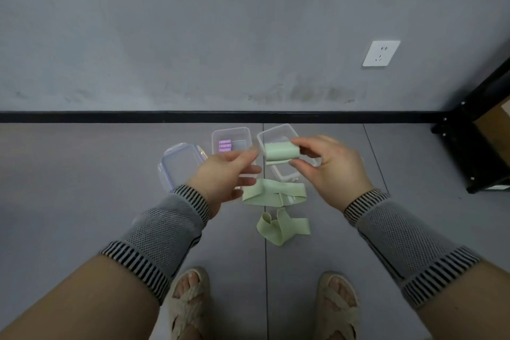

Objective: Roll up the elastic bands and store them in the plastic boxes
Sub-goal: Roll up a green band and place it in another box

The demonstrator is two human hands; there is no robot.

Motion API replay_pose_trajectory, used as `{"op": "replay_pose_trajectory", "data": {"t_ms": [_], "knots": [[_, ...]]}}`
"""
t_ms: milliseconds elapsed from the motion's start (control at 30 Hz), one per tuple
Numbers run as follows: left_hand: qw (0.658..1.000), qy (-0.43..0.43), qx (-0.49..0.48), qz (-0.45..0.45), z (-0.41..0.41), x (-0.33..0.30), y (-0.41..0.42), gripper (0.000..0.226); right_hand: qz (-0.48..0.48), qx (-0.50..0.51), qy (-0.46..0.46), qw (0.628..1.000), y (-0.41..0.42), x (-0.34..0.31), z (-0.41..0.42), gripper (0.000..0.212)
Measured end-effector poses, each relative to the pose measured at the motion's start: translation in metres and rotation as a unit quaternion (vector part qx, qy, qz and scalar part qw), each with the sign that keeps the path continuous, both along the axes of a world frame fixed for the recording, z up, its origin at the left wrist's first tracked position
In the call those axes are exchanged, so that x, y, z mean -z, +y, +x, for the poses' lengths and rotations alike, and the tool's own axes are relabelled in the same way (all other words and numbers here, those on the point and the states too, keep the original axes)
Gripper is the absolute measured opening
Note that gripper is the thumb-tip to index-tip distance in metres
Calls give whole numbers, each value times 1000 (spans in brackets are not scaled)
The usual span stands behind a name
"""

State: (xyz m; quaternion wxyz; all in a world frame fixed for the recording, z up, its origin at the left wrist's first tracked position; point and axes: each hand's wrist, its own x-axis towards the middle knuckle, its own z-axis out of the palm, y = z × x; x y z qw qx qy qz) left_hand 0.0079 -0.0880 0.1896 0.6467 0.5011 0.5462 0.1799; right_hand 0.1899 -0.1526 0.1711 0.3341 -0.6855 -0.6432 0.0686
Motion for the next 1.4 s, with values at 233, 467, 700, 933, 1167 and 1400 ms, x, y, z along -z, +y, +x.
{"op": "replay_pose_trajectory", "data": {"t_ms": [233, 467, 700, 933, 1167, 1400], "knots": [[906, 270, 117, 304, 56, 122, 91, 43, -75, 75, 86, 991, 64, 111, 52, 38], [806, 405, 222, 371, 126, 268, 164, 63, -122, 122, 132, 976, 142, 230, 99, 37], [772, 454, 264, 359, 140, 337, 193, 80, -164, 150, 157, 962, 184, 286, 117, 37], [786, 436, 285, 332, 140, 349, 203, 83, -169, 165, 187, 953, 206, 315, 114, 37], [809, 411, 285, 310, 134, 355, 205, 85, -179, 171, 199, 948, 203, 325, 105, 38], [802, 394, 316, 318, 124, 350, 204, 84, -167, 190, 196, 947, 199, 325, 100, 36]]}}
